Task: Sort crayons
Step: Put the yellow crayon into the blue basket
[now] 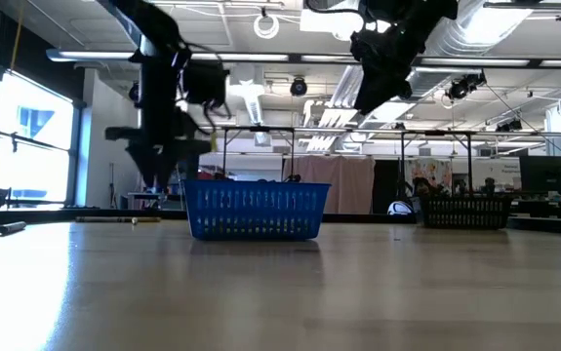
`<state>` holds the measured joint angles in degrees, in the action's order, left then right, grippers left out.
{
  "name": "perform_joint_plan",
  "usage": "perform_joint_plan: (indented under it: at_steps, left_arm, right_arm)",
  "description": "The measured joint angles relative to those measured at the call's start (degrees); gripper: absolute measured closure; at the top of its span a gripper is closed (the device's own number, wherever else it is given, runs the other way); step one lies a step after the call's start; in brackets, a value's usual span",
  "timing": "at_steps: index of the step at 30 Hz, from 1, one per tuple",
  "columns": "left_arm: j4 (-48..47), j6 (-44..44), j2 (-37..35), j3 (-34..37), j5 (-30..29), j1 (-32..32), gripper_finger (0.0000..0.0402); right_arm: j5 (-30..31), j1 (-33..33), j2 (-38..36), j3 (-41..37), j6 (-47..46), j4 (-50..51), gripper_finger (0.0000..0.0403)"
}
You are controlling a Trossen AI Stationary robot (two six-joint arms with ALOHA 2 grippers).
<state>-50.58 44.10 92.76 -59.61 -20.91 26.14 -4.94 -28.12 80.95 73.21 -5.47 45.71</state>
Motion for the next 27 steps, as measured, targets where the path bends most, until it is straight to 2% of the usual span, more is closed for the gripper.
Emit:
perform_joint_plan:
  at_steps: [6,11,17,22,27]
  left_arm:
    - [6.13,0.38,0.02,6.11,5.05,5.60,0.0307]
    - [9.94,3.66,0.02,9.48,5.17,7.85,0.0307]
    - [10.78,5.31,0.02,12.34,5.36,8.80,0.0307]
    - [15.24,5.42,-0.13,14.56,6.21,8.85,0.0308]
    - [17.38,6.79,-0.33,16.86,6.90,8.89,0.0335]
  right_arm:
    - [3.20,-0.02,0.00,0.00,1.58,1.45,0.0291]
    - [3.36,-0.02,0.00,0.00,1.48,1.78,0.0291]
    - [3.31,-0.02,0.00,0.00,1.48,2.90,0.0291]
    - [3.27,-0.02,0.00,0.00,1.46,2.94,0.0291]
    - [3.27,-0.02,0.00,0.00,1.46,2.95,0.0291]
